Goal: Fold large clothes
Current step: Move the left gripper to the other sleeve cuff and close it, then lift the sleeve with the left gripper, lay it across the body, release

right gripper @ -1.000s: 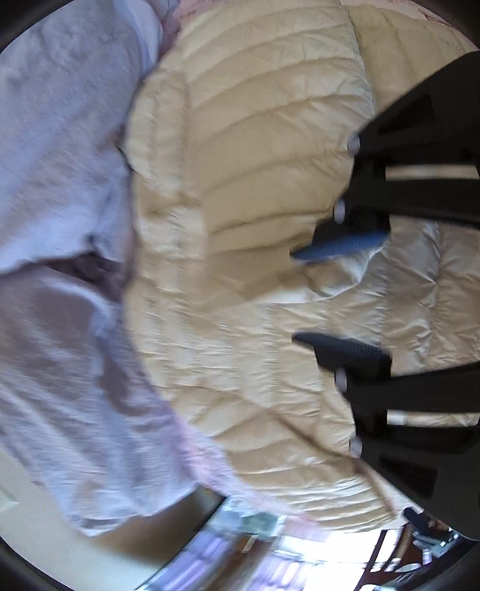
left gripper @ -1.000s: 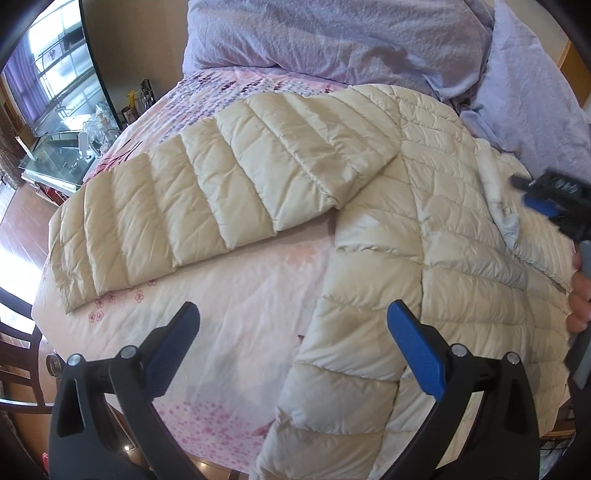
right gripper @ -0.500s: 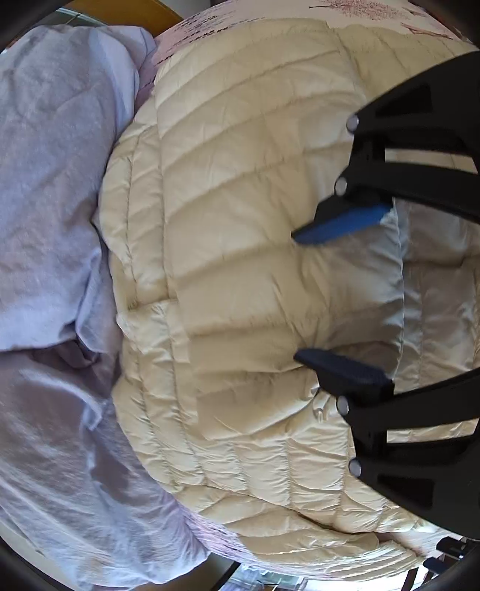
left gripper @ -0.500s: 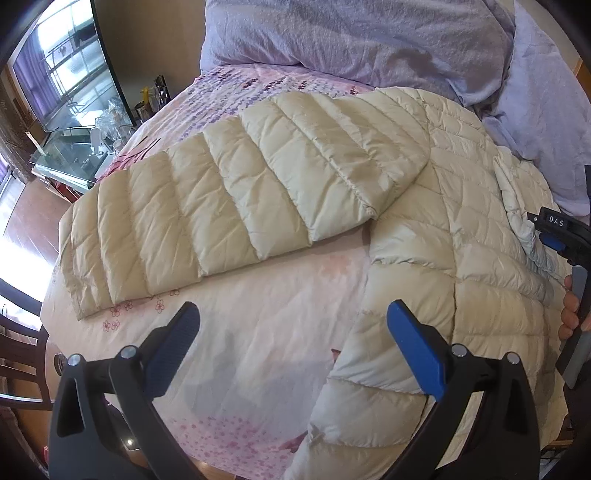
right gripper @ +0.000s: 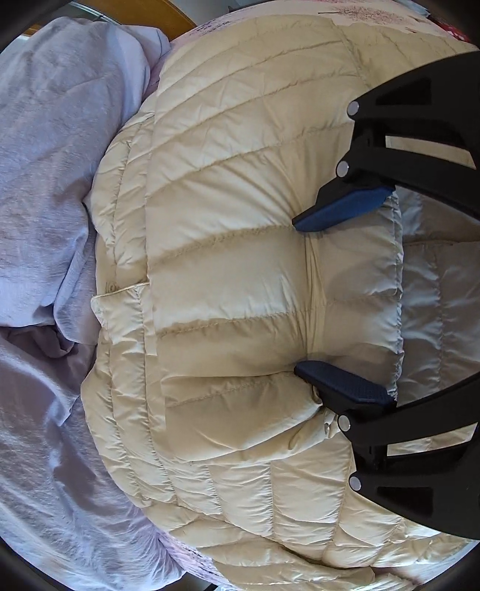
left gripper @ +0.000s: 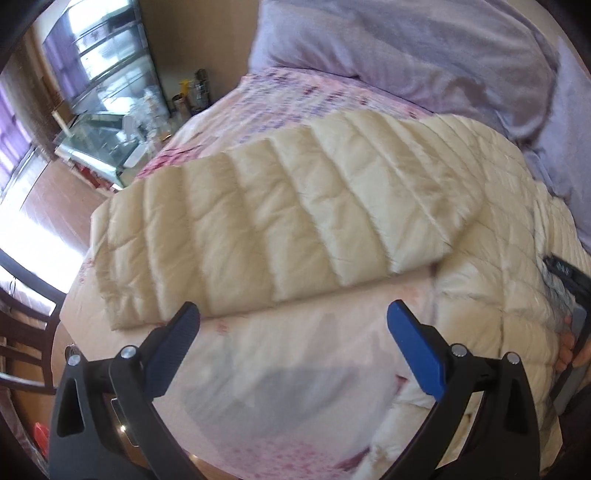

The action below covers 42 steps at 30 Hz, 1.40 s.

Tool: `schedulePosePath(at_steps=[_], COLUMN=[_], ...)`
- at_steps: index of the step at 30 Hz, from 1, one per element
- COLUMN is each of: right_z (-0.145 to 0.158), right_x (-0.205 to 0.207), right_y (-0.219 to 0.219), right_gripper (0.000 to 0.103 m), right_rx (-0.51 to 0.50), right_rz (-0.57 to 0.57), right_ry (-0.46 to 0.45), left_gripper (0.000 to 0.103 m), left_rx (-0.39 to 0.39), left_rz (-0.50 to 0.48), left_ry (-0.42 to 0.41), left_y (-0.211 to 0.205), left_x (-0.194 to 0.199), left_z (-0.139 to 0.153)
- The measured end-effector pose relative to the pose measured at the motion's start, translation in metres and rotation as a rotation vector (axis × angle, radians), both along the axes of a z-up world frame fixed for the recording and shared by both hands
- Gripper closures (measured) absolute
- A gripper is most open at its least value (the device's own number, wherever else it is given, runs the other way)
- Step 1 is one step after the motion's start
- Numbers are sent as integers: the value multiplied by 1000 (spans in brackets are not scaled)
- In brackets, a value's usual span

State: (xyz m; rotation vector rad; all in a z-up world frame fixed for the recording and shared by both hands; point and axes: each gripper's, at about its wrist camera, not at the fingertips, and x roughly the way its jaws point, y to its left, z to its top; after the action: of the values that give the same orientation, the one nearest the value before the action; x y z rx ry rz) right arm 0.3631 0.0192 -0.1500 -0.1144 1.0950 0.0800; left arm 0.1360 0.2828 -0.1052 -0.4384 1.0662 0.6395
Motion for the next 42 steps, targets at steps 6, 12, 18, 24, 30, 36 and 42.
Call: schedulePosePath(at_steps=[6,12,18,24,30,36,42], right_z=[0,0,0,-1,-1,-2,1], right_x=[-1,2,2,1,2,4,0], right_y=[0,-2,-1,-1,-1,-1,0], right_gripper=[29,29,29,29,29,29,29], right_rx=[5,5,6,7,6,6,7], right_rz=[4,3,1,2,4,4,13], right_ry=[0,1,0,-1,-1,-2,1], left_gripper=[2,2,16,20,35,75,95], left_rx=[2,-35,-81,-60,-28,-58,-59], left_rz=[164,265,277,273,271,245,214], left_ry=[-16,-15,-2,5,-2,-38,-38], left_y=[61,105,117,112,109,108,100], left_x=[-29,-47,-50,-49,-49,-48,-34], left_z=[-5,-19,-34,-36,-35,-29,-19])
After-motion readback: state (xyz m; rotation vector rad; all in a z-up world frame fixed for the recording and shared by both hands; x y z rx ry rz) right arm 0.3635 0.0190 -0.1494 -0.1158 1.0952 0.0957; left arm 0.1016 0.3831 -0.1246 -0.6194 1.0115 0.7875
